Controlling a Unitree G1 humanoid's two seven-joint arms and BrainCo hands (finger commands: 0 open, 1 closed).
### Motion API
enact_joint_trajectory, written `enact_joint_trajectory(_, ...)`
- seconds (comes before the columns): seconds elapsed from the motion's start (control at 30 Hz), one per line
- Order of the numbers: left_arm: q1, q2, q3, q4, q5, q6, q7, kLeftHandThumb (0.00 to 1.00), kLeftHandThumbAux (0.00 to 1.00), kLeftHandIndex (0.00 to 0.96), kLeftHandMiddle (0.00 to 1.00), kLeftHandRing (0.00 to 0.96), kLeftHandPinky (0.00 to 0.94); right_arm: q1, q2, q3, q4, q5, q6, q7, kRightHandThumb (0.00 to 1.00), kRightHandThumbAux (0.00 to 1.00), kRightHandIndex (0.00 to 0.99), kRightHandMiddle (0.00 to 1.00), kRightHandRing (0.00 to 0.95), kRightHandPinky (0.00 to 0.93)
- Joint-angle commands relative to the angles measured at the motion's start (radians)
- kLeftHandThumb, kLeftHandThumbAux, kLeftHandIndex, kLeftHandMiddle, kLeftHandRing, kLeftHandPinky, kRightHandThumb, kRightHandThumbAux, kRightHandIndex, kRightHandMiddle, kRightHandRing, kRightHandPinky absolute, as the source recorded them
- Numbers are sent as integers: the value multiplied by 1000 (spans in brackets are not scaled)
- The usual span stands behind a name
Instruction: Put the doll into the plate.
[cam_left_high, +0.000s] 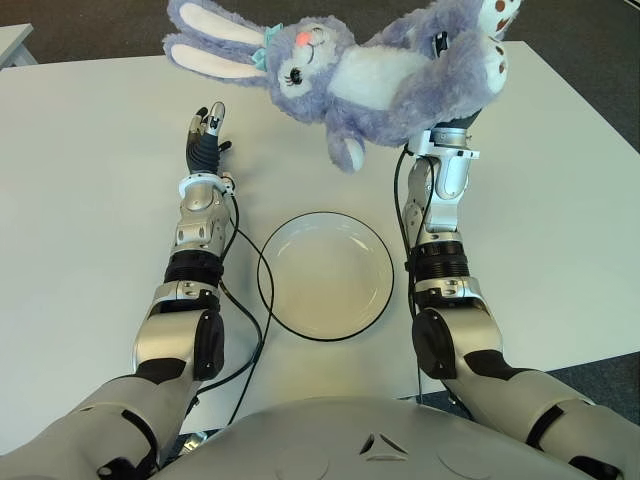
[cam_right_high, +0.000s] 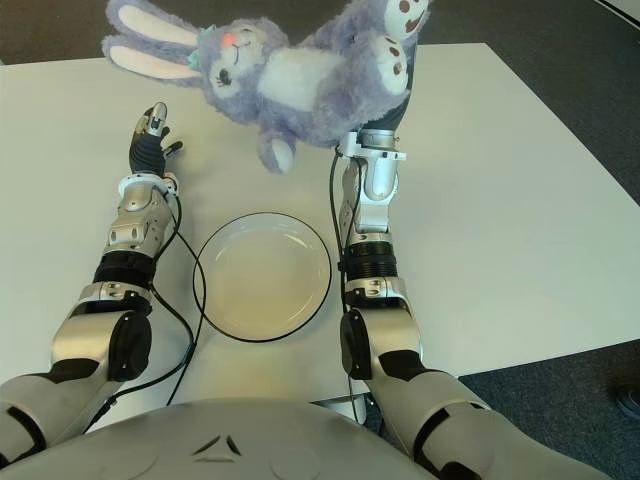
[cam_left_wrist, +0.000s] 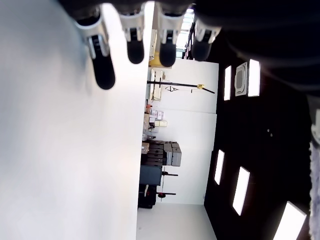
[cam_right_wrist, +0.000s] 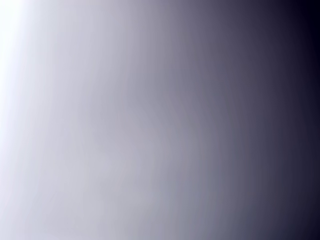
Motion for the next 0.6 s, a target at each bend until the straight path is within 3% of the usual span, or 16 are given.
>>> enact_joint_trajectory(0.03, 26, 1, -5, 32, 6, 34, 5, 0, 391, 0, 90, 54, 0, 30, 21, 10, -28, 29, 11, 11, 840, 682, 388, 516, 772, 863)
enact_joint_trajectory(0.3, 26, 3, -4, 36, 5, 31, 3, 0, 391, 0, 94, 57, 0, 58, 30, 27, -54, 45, 15, 36, 853, 673, 425, 615, 824, 855)
enact_joint_trajectory(0.33, 26, 3, -3, 36, 4, 30, 2, 0, 390, 0, 94, 56, 0, 61, 30, 29, -56, 48, 15, 40, 850, 671, 440, 522, 828, 855)
enact_joint_trajectory(0.53, 25, 2, -2, 38, 2, 27, -1, 0, 391, 0, 93, 54, 0, 85, 32, 44, -74, 63, 5, 67, 848, 671, 444, 490, 840, 855)
enact_joint_trajectory(0.57, 25, 2, -2, 39, 2, 28, 0, 0, 390, 0, 95, 55, 0, 89, 32, 46, -76, 62, 3, 70, 752, 701, 435, 724, 854, 867)
enact_joint_trajectory(0.6, 26, 1, -3, 37, 2, 28, 1, 0, 390, 0, 96, 56, 0, 93, 31, 48, -79, 63, 2, 73, 727, 708, 433, 787, 860, 871)
